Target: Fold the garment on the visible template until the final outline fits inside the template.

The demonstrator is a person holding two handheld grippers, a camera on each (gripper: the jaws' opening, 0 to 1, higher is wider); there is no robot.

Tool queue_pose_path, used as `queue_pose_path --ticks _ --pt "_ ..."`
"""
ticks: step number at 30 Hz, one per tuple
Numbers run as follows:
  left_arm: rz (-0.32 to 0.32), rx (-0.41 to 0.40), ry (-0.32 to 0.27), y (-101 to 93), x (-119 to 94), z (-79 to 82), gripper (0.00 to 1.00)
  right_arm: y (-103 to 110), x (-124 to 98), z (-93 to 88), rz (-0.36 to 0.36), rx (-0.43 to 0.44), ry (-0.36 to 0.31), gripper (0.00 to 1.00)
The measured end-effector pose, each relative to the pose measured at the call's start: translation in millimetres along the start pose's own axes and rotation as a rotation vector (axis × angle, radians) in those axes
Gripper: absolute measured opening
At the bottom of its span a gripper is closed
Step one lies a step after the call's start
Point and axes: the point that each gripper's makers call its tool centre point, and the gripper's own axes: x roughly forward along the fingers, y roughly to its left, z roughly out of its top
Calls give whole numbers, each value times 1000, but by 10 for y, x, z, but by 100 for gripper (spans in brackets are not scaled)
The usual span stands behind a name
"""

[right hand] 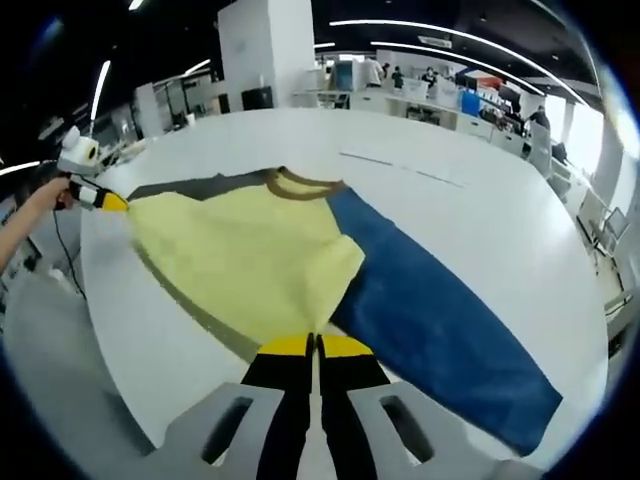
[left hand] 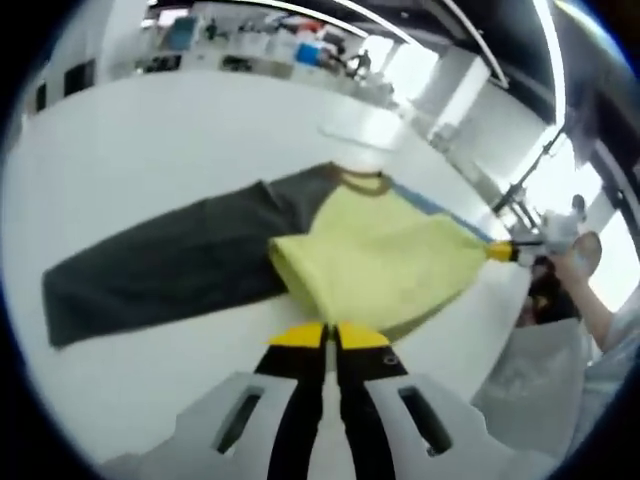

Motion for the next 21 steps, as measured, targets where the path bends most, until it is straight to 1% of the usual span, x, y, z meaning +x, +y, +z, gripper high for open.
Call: queue_pose_path --ticks 6,10,12,15,18,21 --pt "-4 27 -26 -106 -130 49 0 30 -160 81 -13 -20 -30 2" --pt "-17 47 -42 -216 -244 63 0 61 -271 131 -17 -34 -50 2" --pt "-14 67 -44 -264 -306 51 0 113 -348 155 -22 -49 -61 2" --pt "-16 87 -53 -330 -404 31 0 134 -424 187 -30 -70 -76 2" --pt "-33 93 -73 -425 -519 0 0 206 -547 169 -32 -90 -81 2" --pt "-33 102 -81 -511 -607 -62 0 271 -664 137 -31 -92 -89 2"
